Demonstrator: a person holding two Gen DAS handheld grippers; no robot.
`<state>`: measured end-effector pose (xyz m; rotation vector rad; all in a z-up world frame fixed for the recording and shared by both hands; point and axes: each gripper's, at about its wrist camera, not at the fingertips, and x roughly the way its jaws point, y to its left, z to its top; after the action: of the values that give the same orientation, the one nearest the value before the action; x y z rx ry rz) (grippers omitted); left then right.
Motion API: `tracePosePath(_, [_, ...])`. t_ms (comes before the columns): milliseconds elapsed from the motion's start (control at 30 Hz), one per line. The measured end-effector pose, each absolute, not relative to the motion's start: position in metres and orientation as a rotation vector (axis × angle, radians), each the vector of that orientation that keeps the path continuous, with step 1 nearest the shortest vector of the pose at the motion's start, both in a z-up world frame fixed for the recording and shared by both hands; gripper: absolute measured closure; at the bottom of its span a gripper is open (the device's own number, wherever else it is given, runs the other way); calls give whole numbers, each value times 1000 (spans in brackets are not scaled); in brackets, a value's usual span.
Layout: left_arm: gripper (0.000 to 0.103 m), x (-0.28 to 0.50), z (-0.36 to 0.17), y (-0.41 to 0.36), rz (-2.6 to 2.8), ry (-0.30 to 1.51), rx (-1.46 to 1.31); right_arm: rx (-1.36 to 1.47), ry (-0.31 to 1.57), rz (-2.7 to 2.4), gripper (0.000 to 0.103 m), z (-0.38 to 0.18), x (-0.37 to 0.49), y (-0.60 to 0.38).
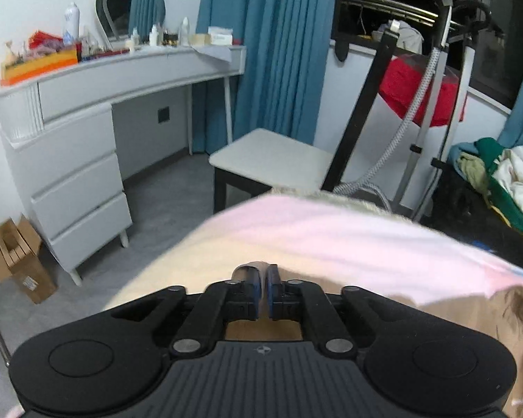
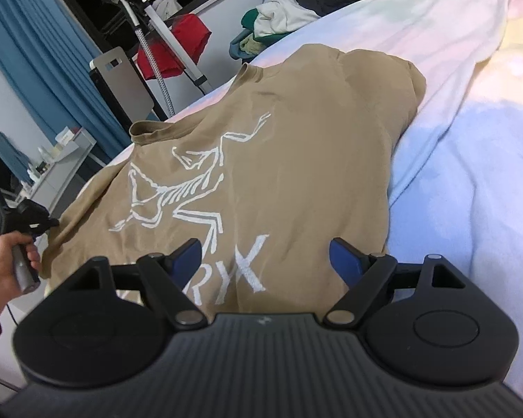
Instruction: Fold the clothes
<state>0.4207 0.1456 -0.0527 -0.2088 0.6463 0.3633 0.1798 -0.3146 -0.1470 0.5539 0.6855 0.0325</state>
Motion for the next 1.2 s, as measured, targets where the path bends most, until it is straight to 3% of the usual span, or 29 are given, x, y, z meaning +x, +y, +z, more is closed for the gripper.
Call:
tracePosePath(133, [65, 385, -50, 151, 333, 645, -237, 528, 684, 34, 19, -149, 183, -312])
tracePosePath(167, [63, 372, -46, 153, 311, 650, -246, 524, 684, 34, 19, -148, 183, -311])
tracePosePath(267, [58, 317, -39, 154, 220, 692, -239, 519, 678, 33, 20, -145, 181, -311])
tracePosePath(633, [59, 99, -48, 130, -156, 989, -178, 362, 587, -37, 21, -114, 147, -303])
tracePosePath(800, [56, 49, -52, 117, -245, 1037, -68, 323, 568, -69, 21, -100, 120, -308])
tracePosePath(933, [44, 43, -57, 109, -210, 1093, -3, 316, 569, -71, 21, -91, 102, -310])
tracePosePath(1033, [45, 45, -63, 102, -172, 1113, 1, 299, 566, -68, 21, -87, 95, -310])
tracePosePath(1100, [55, 42, -63, 97, -156, 1110, 25, 284, 573, -71, 21, -88, 94, -308])
tracePosePath(1167, [85, 40, -61, 97, -152, 1106, 34, 281, 581, -72, 21, -90, 94, -308])
tracePosePath(1200, [94, 39, -58, 98, -153, 1104, 23, 283, 585, -72, 21, -91, 95, -309])
